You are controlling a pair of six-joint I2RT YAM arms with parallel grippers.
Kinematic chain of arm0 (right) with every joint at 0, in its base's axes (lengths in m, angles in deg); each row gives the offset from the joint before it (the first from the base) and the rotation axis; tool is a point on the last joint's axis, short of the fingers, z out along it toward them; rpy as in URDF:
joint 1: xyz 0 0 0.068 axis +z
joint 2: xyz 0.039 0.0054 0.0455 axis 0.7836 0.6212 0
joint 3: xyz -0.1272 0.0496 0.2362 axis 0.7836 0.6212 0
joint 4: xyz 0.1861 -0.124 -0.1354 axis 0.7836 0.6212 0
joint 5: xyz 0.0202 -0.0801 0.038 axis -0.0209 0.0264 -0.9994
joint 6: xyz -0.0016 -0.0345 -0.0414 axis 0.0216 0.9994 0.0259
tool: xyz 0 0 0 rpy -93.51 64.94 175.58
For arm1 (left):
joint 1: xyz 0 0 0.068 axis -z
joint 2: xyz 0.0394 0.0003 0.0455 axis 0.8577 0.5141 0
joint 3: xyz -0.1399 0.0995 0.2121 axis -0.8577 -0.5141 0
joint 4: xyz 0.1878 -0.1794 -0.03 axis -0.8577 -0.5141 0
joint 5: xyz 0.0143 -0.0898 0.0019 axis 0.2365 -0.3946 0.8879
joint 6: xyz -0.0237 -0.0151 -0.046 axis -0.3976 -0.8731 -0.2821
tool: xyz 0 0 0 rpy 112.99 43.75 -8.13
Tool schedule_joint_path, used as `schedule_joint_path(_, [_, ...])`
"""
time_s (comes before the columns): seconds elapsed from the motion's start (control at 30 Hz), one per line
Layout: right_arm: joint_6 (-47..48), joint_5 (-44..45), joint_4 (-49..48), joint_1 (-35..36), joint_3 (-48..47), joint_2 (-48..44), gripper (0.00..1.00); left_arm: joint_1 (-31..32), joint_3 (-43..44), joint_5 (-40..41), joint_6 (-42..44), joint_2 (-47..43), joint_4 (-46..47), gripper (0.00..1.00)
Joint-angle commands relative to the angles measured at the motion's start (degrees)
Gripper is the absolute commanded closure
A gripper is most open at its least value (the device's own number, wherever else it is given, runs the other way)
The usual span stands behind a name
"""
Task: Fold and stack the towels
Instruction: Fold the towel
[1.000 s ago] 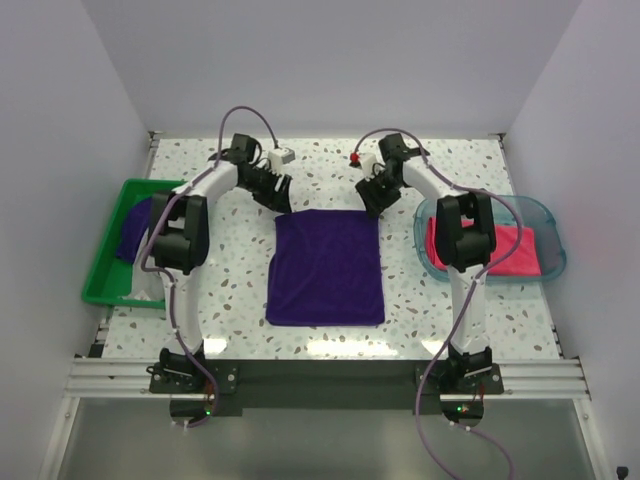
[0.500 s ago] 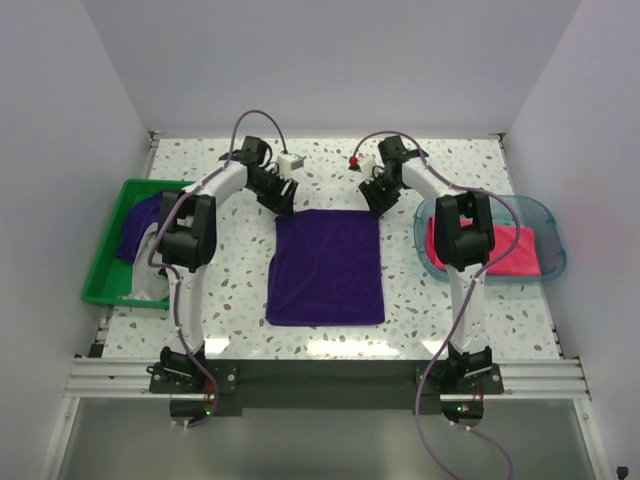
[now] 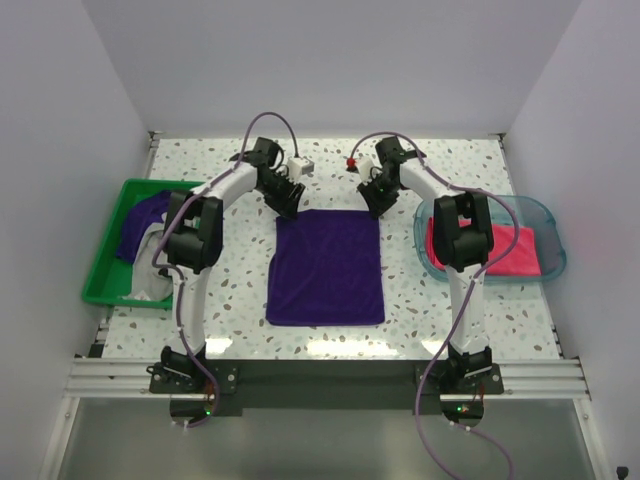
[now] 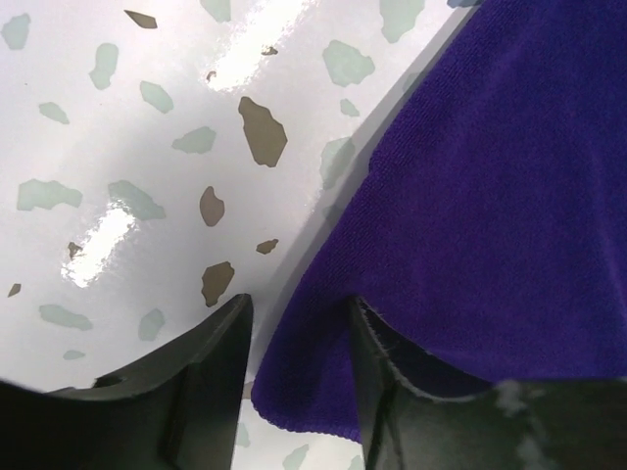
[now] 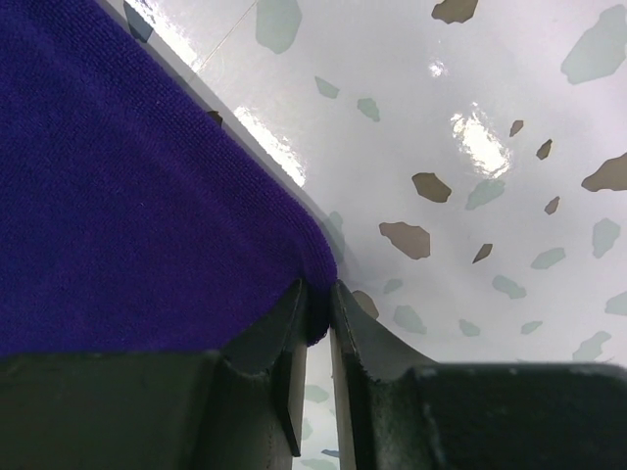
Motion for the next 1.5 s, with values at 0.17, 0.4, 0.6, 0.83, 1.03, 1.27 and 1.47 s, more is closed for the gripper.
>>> schedule_joint_path(0.17, [0.6, 1.2, 2.5, 1.2, 2.2, 1.7, 0.88, 0.7, -3.7, 5.6, 1.7, 2.7, -5.7, 0.62])
schedule_joint_path(0.4, [0.5, 1.6, 2.9, 1.7, 0.8, 2.0, 0.91, 0.8, -5.6, 7.6, 3.0, 3.4, -6.5, 0.74])
schedule_joint_path(0.6, [0.4, 1.8, 3.2, 1.9, 0.5, 2.1, 0.93, 1.9, -5.8, 6.3, 4.7, 2.8, -9.1, 0.61])
schedule_joint_path(0.83, [0.2, 2.5, 2.4, 2.1, 1.6, 1.2, 0.92, 1.9, -5.9, 10.7, 4.5, -1.0, -10.8, 0.58])
schedule_joint_path(1.03, [0.0, 3.6, 2.0, 2.4, 2.3, 0.7, 0.92, 1.9, -7.8, 15.8, 3.6, -2.8, -9.2, 0.57])
schedule_joint_path(1.27, [-0.2, 4.8, 1.9, 2.6, 2.3, 0.4, 0.92, 1.2, -6.6, 16.7, 1.3, -3.5, -7.9, 0.50])
schedule_joint_path(1.47, [-0.3, 5.1, 2.2, 3.0, 1.5, 0.6, 0.92, 1.2, -5.9, 13.2, 1.7, -1.0, -8.2, 0.59])
